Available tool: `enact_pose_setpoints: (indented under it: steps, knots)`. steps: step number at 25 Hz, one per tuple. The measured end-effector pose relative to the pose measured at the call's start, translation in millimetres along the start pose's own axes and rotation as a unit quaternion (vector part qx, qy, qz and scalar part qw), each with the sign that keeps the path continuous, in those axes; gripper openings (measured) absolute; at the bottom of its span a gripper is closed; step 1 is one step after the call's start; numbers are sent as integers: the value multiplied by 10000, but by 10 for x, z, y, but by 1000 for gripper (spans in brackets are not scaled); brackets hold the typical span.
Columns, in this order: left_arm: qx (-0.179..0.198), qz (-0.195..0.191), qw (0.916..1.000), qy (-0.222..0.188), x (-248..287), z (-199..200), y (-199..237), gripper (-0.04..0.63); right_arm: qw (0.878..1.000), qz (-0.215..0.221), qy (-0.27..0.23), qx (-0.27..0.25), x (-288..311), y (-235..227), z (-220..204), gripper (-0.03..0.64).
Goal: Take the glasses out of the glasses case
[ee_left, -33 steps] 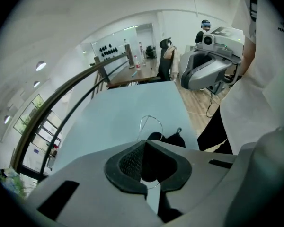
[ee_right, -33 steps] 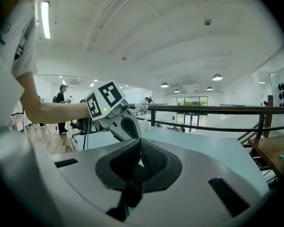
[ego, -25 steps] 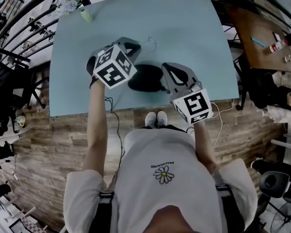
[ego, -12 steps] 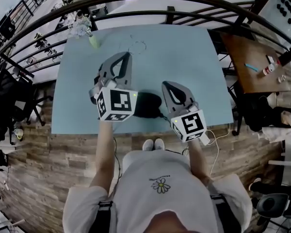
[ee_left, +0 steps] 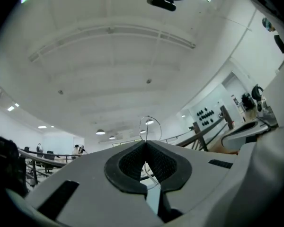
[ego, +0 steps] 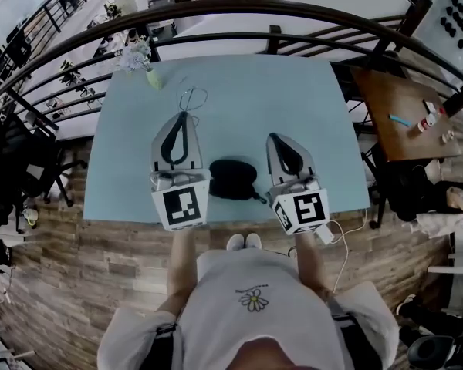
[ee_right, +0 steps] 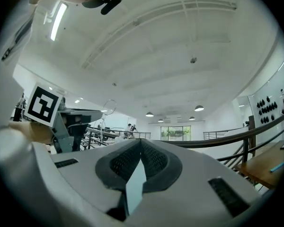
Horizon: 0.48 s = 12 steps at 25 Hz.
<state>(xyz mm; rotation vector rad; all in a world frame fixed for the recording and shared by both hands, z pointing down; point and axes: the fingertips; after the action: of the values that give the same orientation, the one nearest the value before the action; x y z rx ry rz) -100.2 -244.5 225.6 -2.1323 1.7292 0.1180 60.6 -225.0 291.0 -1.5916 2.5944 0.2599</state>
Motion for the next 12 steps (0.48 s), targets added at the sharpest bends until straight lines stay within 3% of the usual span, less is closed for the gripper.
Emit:
enact_pose_setpoints:
  steps: [2,5,12]
  knots:
    - [-301,158,9994,-10,-143,-34,58,17,9999,-96,-37,-2,-45,-1,-8,9]
    - [-386,125,9992,-40,-289,-112,71,17,9997,-241,-77,34,-90,-8,-13,9]
    - [-699,315,9950,-645,-558,-78,-20,17,9978,-591,-300,-49,-222,13,27,9]
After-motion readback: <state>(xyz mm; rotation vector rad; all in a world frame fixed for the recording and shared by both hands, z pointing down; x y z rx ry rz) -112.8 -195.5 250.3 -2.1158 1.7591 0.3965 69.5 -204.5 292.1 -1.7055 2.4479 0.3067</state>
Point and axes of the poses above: the fingertips, and each gripper's own axes: x forward along the fingers, y to its left, z out of its top, and after that the axes turned 1 degree about x, right-handed
